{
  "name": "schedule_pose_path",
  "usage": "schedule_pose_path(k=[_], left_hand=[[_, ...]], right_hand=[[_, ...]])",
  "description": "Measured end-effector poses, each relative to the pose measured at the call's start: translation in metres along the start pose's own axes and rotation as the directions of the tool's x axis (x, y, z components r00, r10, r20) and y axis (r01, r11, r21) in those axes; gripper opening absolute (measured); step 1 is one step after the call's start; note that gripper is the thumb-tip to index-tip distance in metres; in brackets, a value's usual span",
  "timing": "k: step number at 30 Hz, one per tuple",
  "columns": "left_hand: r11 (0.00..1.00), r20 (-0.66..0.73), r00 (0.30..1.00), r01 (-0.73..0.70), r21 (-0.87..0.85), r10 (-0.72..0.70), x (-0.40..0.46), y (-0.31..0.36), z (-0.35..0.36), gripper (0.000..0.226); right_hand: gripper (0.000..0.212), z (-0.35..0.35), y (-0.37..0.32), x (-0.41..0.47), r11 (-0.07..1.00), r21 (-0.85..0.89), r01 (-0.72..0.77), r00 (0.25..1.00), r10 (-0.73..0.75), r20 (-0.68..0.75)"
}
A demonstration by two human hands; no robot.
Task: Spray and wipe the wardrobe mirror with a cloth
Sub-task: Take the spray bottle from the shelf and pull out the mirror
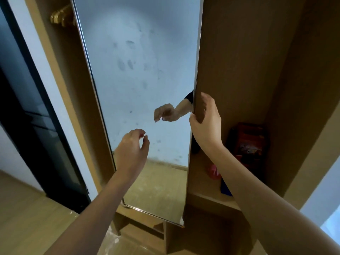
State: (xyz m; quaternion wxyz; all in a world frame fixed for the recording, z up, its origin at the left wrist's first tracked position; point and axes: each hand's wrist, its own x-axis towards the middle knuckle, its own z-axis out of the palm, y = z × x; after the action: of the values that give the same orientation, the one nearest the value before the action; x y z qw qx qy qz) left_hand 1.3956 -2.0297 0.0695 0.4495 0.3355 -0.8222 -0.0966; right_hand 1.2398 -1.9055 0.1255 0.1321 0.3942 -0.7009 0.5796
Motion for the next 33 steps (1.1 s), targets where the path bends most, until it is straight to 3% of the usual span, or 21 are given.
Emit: schedule_pose_path(k=[9, 13, 19, 23, 33], left_hand=[[0.98, -0.001, 0.98, -0.197, 0.015, 0.197, 0.028, -0.049, -0.018, 0.032], [0.945, -0.001, 0.945, -0.326, 0.0, 0.326, 0.048, -0.088, -0.015, 0.042], [0.836, 0.14, 0.826, -0.547, -0.041, 0.547, 0.078, -0.139, -0.017, 0.05], [0.754, 0.168, 0.754, -0.652, 0.078, 0.635, 0.098, -0.15, -0.021, 0.066], [0.735, 0.251, 0.759, -0.647, 0.201, 0.6, 0.107, -0.141, -0.012, 0.103]], right_hand=[[0.06, 0.041, -0.028, -0.017, 0.965, -0.155, 0.21, 0.961, -0.233, -0.147], [0.059, 0.075, -0.032, -0.023, 0.908, -0.337, 0.248, 0.935, -0.315, -0.162], [0.069, 0.112, -0.043, -0.034, 0.843, -0.513, 0.16, 0.944, -0.282, -0.17], [0.076, 0.122, -0.047, -0.041, 0.785, -0.618, 0.029, 0.96, -0.193, -0.201], [0.101, 0.11, -0.045, -0.047, 0.703, -0.702, -0.117, 0.987, 0.007, -0.158]])
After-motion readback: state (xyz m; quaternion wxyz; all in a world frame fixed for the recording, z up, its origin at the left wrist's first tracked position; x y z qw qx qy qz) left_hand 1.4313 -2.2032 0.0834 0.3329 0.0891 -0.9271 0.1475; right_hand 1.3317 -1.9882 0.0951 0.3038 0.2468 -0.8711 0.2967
